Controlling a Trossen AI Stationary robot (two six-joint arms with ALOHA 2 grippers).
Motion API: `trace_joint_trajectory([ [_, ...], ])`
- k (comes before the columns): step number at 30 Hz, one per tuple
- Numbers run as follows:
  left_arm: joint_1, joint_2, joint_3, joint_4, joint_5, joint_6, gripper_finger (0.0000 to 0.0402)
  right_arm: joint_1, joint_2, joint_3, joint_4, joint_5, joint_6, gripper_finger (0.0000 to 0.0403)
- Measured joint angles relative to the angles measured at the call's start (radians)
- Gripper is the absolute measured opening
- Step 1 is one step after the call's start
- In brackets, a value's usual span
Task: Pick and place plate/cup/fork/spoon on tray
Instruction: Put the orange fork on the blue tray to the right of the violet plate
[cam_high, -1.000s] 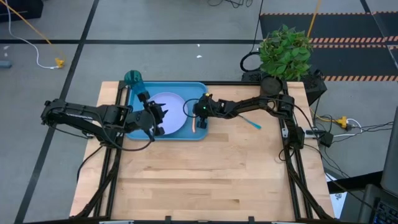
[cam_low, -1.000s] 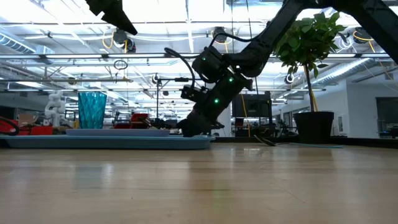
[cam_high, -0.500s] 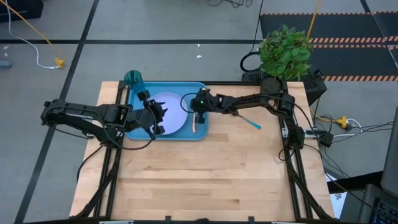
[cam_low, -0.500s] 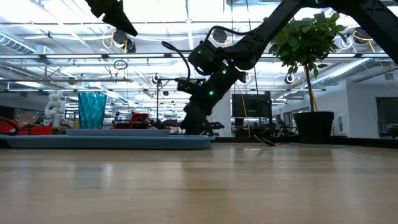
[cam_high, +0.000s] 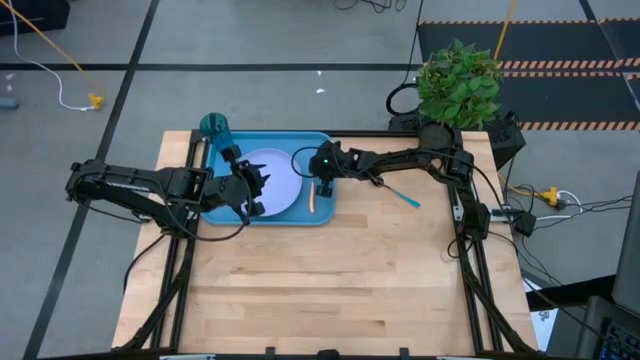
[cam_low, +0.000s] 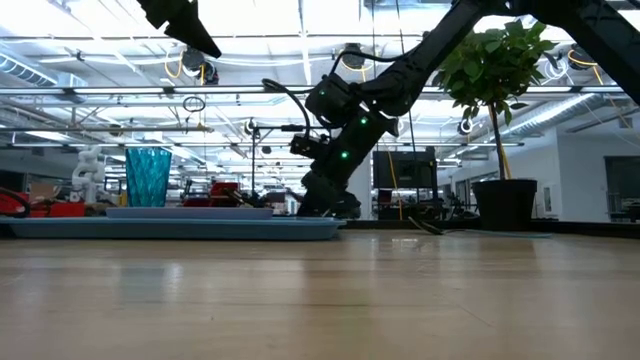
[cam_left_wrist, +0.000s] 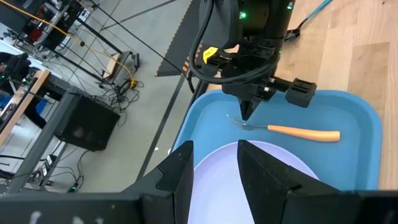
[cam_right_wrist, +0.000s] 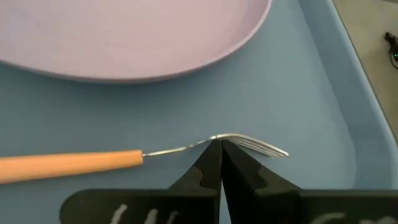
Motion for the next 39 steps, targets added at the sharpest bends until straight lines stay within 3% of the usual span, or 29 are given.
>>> trace_joint_trajectory([
  [10, 0.000, 0.000, 0.000, 0.001, 0.000, 0.000, 0.0127, 0.034, 0.001, 0.018, -0.032, -0.001, 0.014, 0.0000],
  [20, 0.000, 0.000, 0.000, 0.000, 0.000, 0.002, 0.0127, 0.077, 0.001, 0.019, -0.117, 0.071, 0.057, 0.0000],
  [39, 0.000, 0.000, 0.000, 0.000, -0.001, 0.002, 0.0127, 0.121, 0.052, 0.019, -0.063, 0.048, 0.090, 0.0000],
])
